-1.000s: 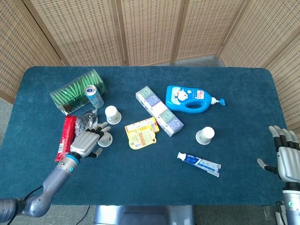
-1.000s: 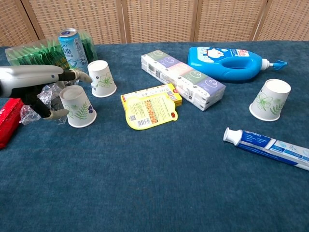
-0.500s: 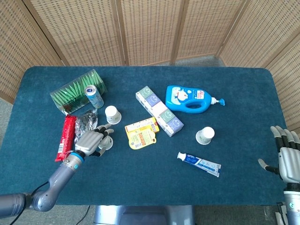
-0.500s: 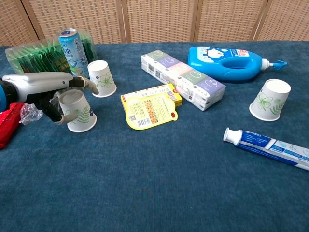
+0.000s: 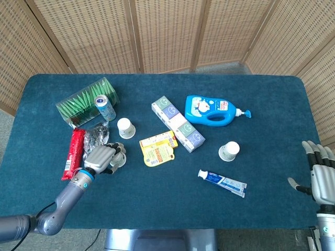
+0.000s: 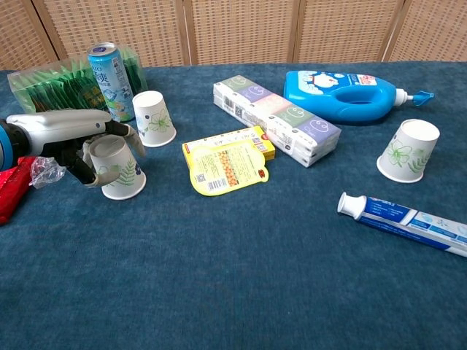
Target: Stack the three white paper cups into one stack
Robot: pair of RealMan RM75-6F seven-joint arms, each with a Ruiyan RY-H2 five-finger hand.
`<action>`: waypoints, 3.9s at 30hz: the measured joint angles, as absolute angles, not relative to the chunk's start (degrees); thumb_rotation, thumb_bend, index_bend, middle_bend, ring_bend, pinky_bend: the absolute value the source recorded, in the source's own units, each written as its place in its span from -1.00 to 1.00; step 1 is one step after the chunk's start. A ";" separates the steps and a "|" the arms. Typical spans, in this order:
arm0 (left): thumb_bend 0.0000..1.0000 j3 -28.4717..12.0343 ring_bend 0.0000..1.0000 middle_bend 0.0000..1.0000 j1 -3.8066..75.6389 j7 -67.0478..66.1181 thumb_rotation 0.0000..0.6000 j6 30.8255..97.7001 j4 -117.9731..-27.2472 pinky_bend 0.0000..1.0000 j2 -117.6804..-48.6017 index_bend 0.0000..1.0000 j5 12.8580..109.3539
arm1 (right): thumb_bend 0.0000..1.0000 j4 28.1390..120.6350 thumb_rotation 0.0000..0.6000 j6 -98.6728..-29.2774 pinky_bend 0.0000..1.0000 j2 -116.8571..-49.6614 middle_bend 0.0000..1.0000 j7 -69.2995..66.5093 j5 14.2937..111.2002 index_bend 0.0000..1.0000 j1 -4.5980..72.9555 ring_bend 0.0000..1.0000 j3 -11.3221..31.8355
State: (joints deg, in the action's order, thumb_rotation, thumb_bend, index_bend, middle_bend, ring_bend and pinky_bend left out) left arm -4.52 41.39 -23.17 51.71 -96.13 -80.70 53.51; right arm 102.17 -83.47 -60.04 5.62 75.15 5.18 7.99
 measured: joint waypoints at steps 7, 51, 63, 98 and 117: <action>0.01 -4.40 -0.41 -0.47 41.36 -22.98 1.00 52.66 -96.02 0.13 -81.14 -0.32 54.00 | -0.58 102.24 1.00 -83.78 -0.93 -59.87 -0.99 5.22 75.41 -1.00 4.84 -1.00 7.87; 0.02 -13.72 -0.41 -0.47 46.87 -13.04 1.00 49.37 -98.51 0.12 -69.12 -0.29 51.27 | -0.58 101.51 1.00 -82.17 -0.93 -60.41 -0.99 4.80 74.19 -1.00 5.45 -1.00 8.34; 0.01 -13.88 -0.43 -0.47 50.59 -12.02 1.00 45.53 -88.17 0.09 -74.44 -0.29 48.42 | -0.58 101.48 1.00 -82.45 -0.93 -60.52 -0.99 4.86 73.64 -1.00 5.23 -1.00 8.47; 0.01 -9.48 -1.00 -1.00 56.67 -17.18 1.00 38.88 -82.19 -0.74 -78.88 -1.00 41.63 | -0.58 101.98 1.00 -82.62 -0.93 -59.56 -0.99 3.09 73.59 -1.00 4.55 -1.00 8.57; 0.01 -6.43 -1.00 -1.00 58.07 -18.02 1.00 37.99 -78.32 -0.60 -82.01 -0.84 38.07 | -0.59 101.65 1.00 -82.22 -0.92 -59.77 -0.99 2.72 73.60 -1.00 4.72 -1.00 8.52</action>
